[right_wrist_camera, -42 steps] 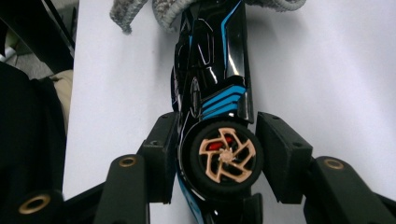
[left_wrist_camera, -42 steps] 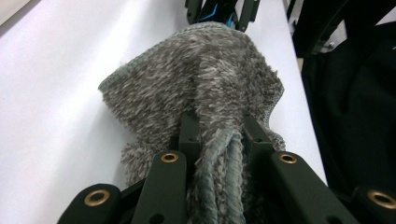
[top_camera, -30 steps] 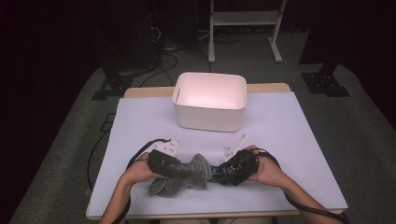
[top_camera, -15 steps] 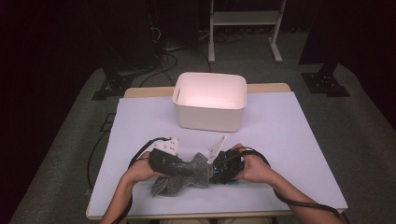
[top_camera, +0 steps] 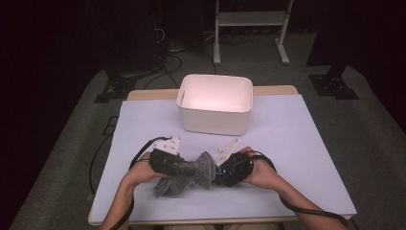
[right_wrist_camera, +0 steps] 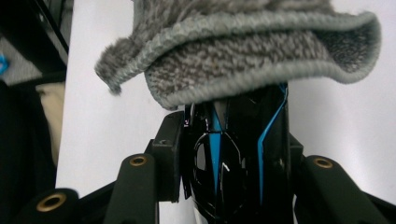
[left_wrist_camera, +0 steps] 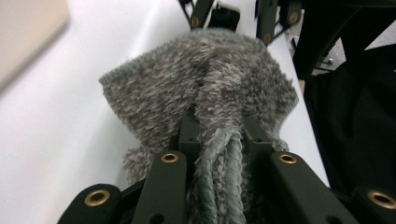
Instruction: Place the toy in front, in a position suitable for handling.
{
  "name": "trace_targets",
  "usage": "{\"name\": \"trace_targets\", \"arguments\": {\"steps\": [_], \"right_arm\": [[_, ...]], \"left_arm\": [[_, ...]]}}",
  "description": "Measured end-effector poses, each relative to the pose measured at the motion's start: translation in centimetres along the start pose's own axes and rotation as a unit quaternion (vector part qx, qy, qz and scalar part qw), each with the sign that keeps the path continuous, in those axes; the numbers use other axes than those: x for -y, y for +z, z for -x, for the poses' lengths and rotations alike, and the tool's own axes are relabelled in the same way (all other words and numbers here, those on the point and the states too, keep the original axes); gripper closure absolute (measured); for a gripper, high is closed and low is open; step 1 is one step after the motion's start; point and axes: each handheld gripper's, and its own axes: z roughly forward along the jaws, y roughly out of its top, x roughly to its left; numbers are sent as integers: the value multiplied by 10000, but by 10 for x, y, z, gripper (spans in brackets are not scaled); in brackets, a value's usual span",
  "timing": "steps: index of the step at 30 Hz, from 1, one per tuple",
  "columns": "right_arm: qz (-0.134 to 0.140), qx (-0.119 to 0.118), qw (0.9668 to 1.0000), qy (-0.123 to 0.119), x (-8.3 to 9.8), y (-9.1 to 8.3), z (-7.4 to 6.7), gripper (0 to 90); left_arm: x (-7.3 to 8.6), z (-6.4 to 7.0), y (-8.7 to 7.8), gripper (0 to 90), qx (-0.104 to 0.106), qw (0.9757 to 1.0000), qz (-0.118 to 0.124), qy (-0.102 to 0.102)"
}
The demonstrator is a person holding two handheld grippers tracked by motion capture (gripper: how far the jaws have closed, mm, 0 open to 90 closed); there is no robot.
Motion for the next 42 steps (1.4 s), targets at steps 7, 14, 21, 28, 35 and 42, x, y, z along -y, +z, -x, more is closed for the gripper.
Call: {"name": "trace_targets", "arguments": {"steps": [7, 14, 21, 28, 35, 42], "right_arm": [[646, -2, 9978, 123, -10, -6, 3, 554], [873, -161, 9959, 166, -12, -5, 2, 552], [797, -79, 9966, 202, 6, -16, 3, 553], [836, -18, 9962, 231, 18, -25, 2, 553], [1008, -5, 9940, 432, 34, -34, 4, 553], [1036, 30, 9937, 430, 42, -41, 3, 552]], "left_arm": [[-38, 6, -30, 750, -170, 9990, 108, 400], [-61, 10, -26, 749, -127, 9980, -7, 626], [-66, 2, -11, 748, 66, 9980, 46, 624], [-66, 0, -7, 748, 49, 9983, 76, 572], [-60, -2, -9, 748, 34, 9989, 67, 460], [-60, -5, -1, 746, 94, 9989, -15, 466]]}}
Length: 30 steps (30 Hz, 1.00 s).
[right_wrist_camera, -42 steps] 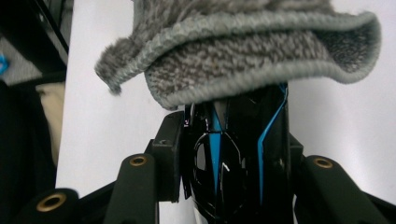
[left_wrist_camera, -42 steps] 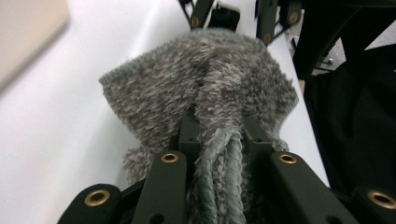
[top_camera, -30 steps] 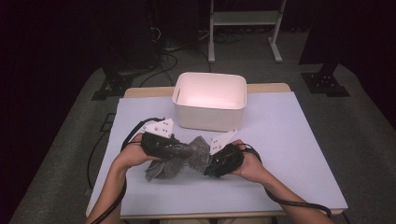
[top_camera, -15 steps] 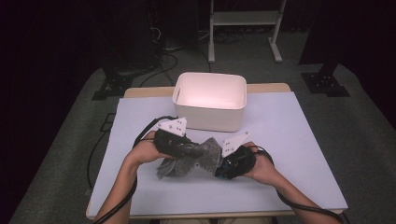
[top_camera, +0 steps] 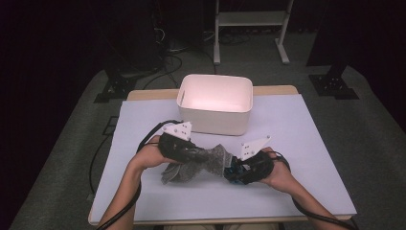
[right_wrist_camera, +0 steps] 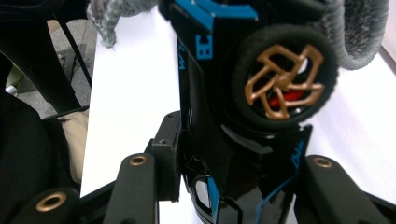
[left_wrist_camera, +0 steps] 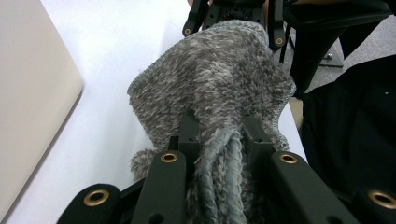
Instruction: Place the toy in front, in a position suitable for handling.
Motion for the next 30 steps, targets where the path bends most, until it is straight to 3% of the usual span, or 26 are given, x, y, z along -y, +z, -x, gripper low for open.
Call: {"name": "trace_targets", "arguments": {"steps": [5, 12, 16, 23, 26, 30], "right_arm": [[-44, 51, 10000, -54, 2, -3, -3, 552], [48, 55, 10000, 28, 2, -1, -1, 553], [118, -13, 9999, 68, 2, -2, -1, 554], [383, -292, 9988, 57, -15, 8, 1, 552], [220, -260, 9994, 12, -15, 16, 0, 550], [139, -199, 9997, -23, -13, 15, -2, 544]], "left_arm": [[1, -2, 2, 747, 50, 9998, 183, -39], [-12, 1, 22, 751, 229, 9996, 41, 160], [-17, 3, 18, 752, 259, 9994, 79, 195], [-24, 8, -3, 753, 155, 9993, 181, 281], [-20, 9, 4, 752, 142, 9996, -24, 231], [-18, 8, 7, 754, 221, 9995, 130, 201]]}}
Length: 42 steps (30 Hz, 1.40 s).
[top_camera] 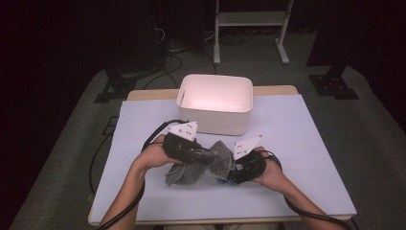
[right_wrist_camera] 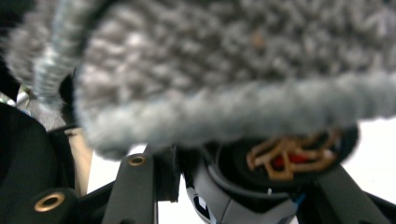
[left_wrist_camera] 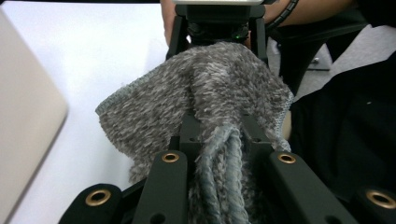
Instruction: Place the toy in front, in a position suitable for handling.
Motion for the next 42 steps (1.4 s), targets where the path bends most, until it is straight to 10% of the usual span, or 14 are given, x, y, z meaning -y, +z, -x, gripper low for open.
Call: {"name": "trace_targets", "arguments": {"steps": [9, 18, 42], "right_arm": [[-30, 76, 9999, -111, -3, -18, -4, 550], [13, 43, 10000, -73, 3, -26, -2, 555], [15, -120, 9998, -134, -14, -5, -1, 548]], "left_arm": [[-12, -1, 9, 753, 89, 9998, -4, 156], [3, -4, -11, 754, -128, 9999, -47, -105], [-14, 3, 0, 753, -117, 9993, -343, 109]]}}
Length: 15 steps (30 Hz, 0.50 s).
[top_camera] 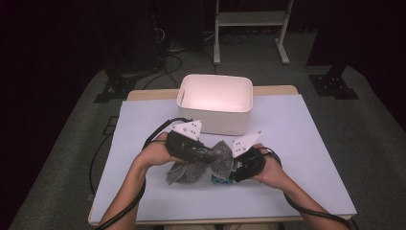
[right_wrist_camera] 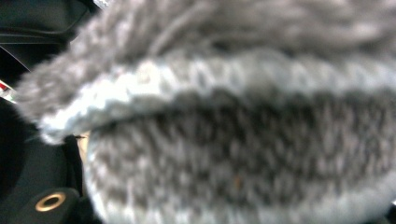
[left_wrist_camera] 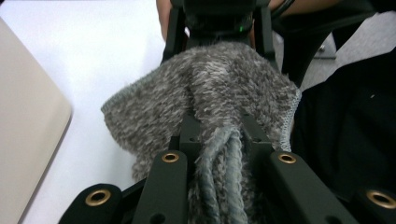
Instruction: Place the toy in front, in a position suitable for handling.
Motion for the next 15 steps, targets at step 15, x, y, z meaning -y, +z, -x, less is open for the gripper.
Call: {"name": "trace_targets", "arguments": {"steps": [15], "right_arm": [[33, 61, 9999, 80, 9, -10, -2, 544]], "left_arm": [[1, 0, 8, 752, 62, 9999, -90, 22]]}}
